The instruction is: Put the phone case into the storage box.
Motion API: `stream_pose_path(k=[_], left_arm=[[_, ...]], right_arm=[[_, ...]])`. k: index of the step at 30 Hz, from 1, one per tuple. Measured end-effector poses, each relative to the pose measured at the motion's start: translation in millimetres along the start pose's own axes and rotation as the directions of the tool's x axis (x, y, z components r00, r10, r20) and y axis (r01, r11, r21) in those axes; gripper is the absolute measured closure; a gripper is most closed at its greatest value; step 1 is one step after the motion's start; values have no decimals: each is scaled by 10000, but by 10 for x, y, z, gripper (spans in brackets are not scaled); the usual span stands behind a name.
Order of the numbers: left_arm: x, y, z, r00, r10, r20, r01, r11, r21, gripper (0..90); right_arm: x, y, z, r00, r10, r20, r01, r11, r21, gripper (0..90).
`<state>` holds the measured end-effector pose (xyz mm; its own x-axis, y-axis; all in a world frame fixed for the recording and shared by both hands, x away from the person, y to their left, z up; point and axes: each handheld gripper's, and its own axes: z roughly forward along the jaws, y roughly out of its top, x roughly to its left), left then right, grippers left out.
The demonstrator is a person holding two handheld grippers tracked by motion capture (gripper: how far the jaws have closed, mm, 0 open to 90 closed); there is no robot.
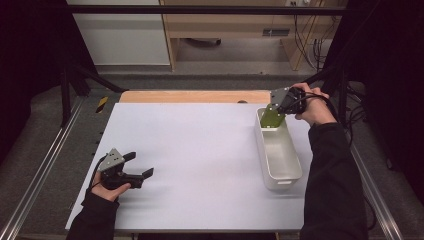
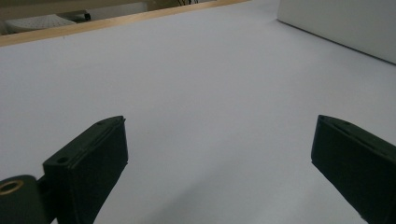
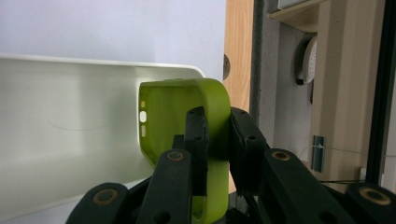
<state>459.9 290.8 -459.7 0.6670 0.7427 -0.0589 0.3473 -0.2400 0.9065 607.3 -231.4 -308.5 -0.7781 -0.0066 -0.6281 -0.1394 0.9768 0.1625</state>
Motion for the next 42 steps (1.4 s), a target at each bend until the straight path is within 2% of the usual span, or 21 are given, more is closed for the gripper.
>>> stream_pose_path(k=[6, 15, 28, 42], left_arm=[[4, -7, 10, 10000, -35, -15, 35, 10000, 9, 36], [9, -16, 19, 10000, -43, -10, 43, 10000, 50, 36], [16, -22, 20, 10000, -49, 1, 49, 9999, 106, 36], [16, -24, 21, 10000, -41, -16, 41, 9999, 113, 36]], right_arm=[[-45, -20, 103, 9999, -58, -149, 56, 9999, -135, 789], [-63, -8, 246, 9994, -164, -316, 163, 9999, -38, 789], [-80, 11, 362, 9987, -211, -455, 217, 9997, 114, 787], [-82, 30, 433, 9996, -268, -14, 268, 9992, 287, 758]])
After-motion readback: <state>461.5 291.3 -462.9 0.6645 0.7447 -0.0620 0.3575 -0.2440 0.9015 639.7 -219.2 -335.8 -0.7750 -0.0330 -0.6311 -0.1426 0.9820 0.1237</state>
